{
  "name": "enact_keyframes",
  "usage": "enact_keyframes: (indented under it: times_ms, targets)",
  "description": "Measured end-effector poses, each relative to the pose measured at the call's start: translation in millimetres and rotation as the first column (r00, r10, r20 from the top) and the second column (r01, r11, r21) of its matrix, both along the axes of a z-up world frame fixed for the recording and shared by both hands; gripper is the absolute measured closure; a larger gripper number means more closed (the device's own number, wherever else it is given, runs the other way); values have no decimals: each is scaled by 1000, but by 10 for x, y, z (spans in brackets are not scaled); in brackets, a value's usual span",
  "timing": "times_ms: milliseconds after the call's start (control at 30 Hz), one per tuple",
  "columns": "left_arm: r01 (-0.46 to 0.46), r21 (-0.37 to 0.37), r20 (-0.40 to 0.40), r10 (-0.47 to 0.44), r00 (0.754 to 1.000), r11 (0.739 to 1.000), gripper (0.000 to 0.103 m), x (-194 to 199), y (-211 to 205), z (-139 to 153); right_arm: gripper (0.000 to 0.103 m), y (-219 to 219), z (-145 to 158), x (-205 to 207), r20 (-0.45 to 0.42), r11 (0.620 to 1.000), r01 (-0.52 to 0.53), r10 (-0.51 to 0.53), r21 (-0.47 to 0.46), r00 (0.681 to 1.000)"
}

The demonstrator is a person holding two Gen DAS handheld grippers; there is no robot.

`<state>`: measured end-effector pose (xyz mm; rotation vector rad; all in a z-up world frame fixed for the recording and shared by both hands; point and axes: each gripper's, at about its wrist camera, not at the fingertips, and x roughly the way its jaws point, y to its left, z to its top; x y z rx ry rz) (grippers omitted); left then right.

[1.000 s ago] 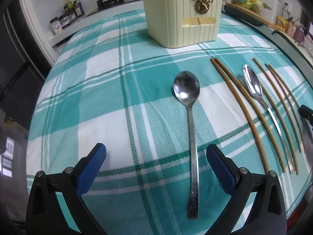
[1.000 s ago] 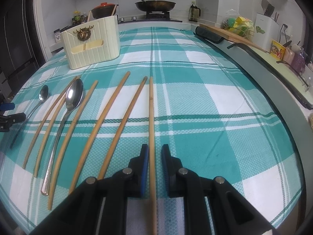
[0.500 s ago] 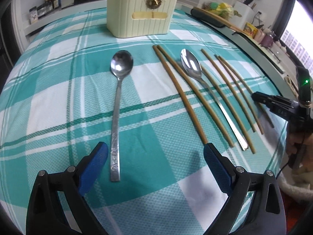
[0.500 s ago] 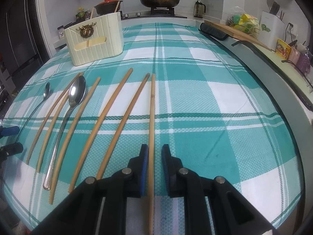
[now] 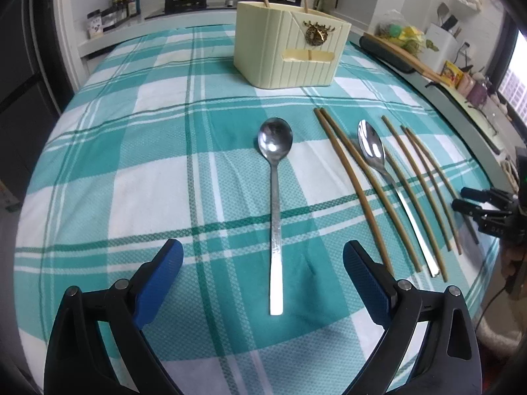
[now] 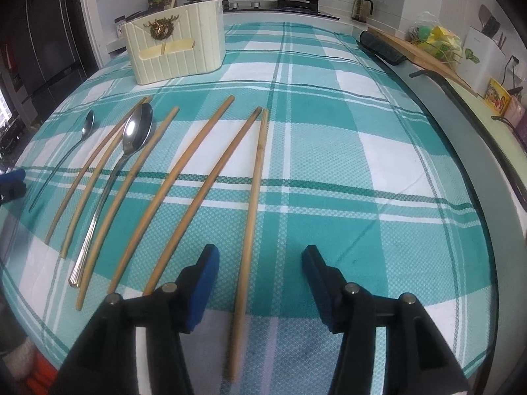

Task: Organize utensils
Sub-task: 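Grasp a metal spoon with the left tool while the right tool regrips the chopstick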

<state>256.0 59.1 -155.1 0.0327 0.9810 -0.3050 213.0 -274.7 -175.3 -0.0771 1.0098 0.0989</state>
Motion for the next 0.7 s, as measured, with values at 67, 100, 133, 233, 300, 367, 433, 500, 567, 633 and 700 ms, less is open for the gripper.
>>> enact_keyframes:
  times_ms: [67, 100, 133, 233, 300, 367, 433, 500, 567, 633, 700]
  targets:
    - [33, 19, -15, -33, 999, 999, 5, 94, -39, 0, 49, 1, 4, 41, -14, 1000, -15, 15, -1, 1000]
    - [48, 33, -15, -47, 999, 998, 5, 140, -69, 5, 49, -6, 4, 65, -26, 1000, -18, 18, 7, 1000]
    - [65, 43, -16, -64, 998, 997, 5, 192, -102, 7, 49, -12, 5, 94, -35, 1000, -21, 21, 14, 999]
    - [92, 65, -27, -90, 996, 994, 5, 372, -197, 2, 51, 0, 8, 173, -55, 999, -42, 41, -1, 998]
    - [107, 72, -35, -105, 994, 992, 5, 500, -260, -16, 56, 10, 14, 227, -67, 999, -54, 53, -5, 996]
    - [105, 98, -31, -102, 994, 990, 5, 624, -320, -42, 62, 4, 22, 278, -78, 998, -63, 62, -5, 995]
    - [97, 117, -31, -94, 995, 988, 5, 747, -364, -79, 67, -16, 28, 334, -88, 998, -61, 61, 4, 994]
    - [89, 133, -36, -85, 996, 987, 5, 854, -403, -129, 70, -39, 27, 394, -94, 998, -57, 58, 14, 994]
    - [86, 153, -39, -80, 996, 984, 8, 939, -443, -179, 70, -51, 25, 464, -95, 998, -55, 57, 20, 994]
    - [85, 167, -49, -78, 996, 982, 13, 1008, -472, -228, 70, -45, 23, 556, -91, 998, -61, 63, 29, 994]
    - [88, 163, -60, -79, 995, 983, 17, 1053, -484, -262, 71, -31, 21, 681, -88, 998, -63, 65, 29, 994]
